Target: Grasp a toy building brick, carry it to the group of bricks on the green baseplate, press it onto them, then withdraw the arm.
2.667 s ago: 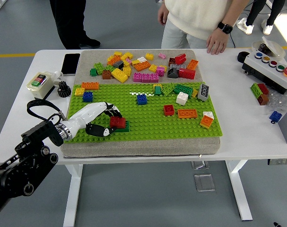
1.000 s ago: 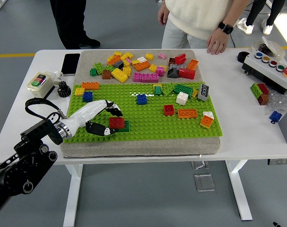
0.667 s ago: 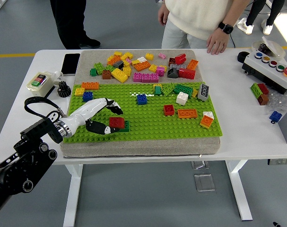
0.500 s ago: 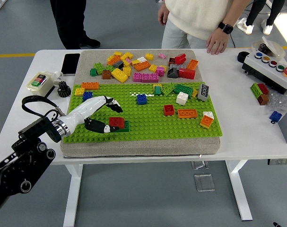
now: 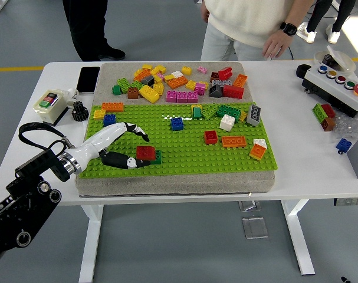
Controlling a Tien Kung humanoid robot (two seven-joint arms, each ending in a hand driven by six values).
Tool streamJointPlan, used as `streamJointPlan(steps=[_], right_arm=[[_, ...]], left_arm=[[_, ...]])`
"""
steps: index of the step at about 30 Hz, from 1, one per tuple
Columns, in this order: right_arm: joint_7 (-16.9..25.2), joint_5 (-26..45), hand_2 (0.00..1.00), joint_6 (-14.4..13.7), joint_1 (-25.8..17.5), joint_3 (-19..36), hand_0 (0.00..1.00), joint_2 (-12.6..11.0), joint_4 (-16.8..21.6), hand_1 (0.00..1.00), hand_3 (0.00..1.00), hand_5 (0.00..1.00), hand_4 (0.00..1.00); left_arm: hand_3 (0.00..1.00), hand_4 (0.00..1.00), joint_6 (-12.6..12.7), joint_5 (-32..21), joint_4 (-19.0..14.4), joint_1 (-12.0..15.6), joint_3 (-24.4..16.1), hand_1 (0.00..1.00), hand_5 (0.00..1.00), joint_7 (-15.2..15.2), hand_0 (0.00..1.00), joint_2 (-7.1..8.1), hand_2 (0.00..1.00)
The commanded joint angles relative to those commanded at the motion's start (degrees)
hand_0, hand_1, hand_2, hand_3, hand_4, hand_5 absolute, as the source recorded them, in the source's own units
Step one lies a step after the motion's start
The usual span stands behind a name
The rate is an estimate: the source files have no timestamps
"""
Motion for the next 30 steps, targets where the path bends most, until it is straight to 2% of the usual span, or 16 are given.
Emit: streamJointPlan(steps=[2, 3, 8, 9, 30], right_arm=[[0.0, 0.0, 0.728, 0.0, 0.1, 0.0, 0.760, 0.0, 0.0, 0.679, 0.665, 0.510, 0.930], [0.0, 0.0, 0.728, -0.1, 0.1, 0.0, 0.758, 0.0, 0.0, 0.679, 0.665, 0.510, 0.930], [-0.1, 0.1, 0.728, -0.1, 0.0, -0.1, 0.758, 0.0, 0.0, 0.679, 0.665, 0.510, 0.930], [-0.1, 0.1, 0.727, -0.1, 0.0, -0.1, 0.758, 0.0, 0.0, 0.679, 0.663, 0.510, 0.930], [-0.3, 0.2, 0.728, -0.2, 0.0, -0.5, 0.758, 0.1, 0.0, 0.679, 0.664, 0.511, 0.929]], left_arm=[[0.619, 0.998, -0.1, 0.1, 0.1, 0.0, -0.1, 0.804, 0.540, 0.0, 0.872, 0.02, 0.768], [0.614, 0.998, -0.1, 0.1, 0.2, 0.0, -0.1, 0.828, 0.591, 0.0, 0.904, 0.02, 0.787], [0.614, 0.998, -0.4, 0.7, 0.5, 0.4, -0.2, 0.828, 0.591, -0.1, 0.904, 0.08, 0.787], [0.611, 0.998, -0.4, 0.7, 0.5, 0.5, -0.2, 0.829, 0.616, -0.1, 0.910, 0.12, 0.790], [0.609, 0.998, -0.6, 1.6, 1.6, 1.3, 0.1, 0.827, 0.617, 0.0, 0.913, 0.04, 0.787]])
